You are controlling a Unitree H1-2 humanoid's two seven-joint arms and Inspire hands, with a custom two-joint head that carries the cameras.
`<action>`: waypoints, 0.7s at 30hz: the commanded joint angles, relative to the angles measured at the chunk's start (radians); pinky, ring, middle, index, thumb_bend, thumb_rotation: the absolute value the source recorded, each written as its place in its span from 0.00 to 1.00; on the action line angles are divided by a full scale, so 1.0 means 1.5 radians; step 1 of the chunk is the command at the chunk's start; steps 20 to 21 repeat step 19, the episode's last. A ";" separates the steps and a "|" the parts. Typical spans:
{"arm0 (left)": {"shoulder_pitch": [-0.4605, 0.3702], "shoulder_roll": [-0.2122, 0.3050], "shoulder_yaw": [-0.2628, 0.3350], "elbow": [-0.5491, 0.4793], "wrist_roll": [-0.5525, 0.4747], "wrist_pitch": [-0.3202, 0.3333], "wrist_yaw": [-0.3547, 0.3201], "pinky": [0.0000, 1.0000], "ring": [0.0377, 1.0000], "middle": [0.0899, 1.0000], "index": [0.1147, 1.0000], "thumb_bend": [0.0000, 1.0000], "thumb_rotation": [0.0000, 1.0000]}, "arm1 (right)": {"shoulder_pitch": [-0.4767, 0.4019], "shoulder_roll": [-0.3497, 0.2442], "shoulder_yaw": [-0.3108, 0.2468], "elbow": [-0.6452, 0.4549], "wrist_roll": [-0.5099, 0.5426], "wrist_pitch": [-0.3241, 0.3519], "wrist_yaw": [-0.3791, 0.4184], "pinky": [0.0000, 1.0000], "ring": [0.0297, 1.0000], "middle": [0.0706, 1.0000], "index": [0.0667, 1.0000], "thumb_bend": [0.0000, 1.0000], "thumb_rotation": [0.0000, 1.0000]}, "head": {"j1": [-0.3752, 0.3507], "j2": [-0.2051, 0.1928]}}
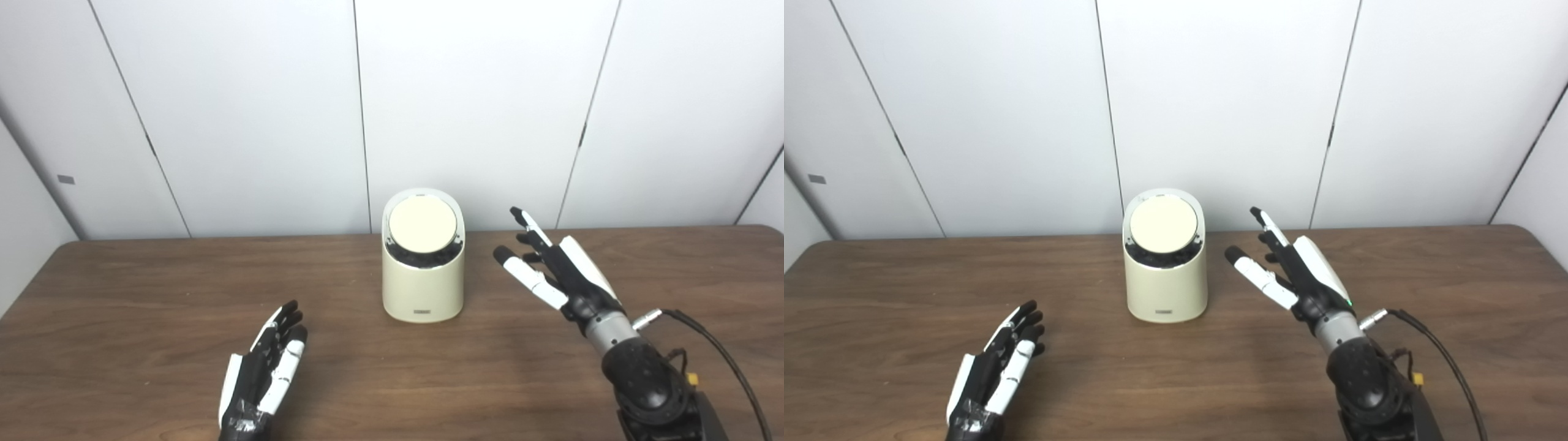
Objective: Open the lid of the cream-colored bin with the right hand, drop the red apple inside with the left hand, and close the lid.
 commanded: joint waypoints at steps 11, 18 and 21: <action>0.028 0.004 0.033 -0.007 -0.040 -0.045 0.000 0.88 0.89 0.90 0.93 0.52 0.66 | 0.096 0.018 -0.025 -0.004 0.066 -0.061 -0.075 0.93 0.97 0.99 1.00 0.50 1.00 | -0.005 0.005; 0.042 0.006 0.031 0.015 -0.030 -0.073 0.003 0.89 0.89 0.90 0.95 0.48 0.66 | 0.128 0.047 -0.032 -0.003 0.083 -0.076 -0.114 0.93 0.95 0.96 0.98 0.53 1.00 | -0.008 0.006; 0.043 0.006 0.032 0.018 -0.030 -0.078 0.003 0.88 0.89 0.90 0.94 0.47 0.65 | 0.130 0.049 -0.034 -0.001 0.088 -0.081 -0.117 0.93 0.95 0.95 0.97 0.54 1.00 | -0.009 0.006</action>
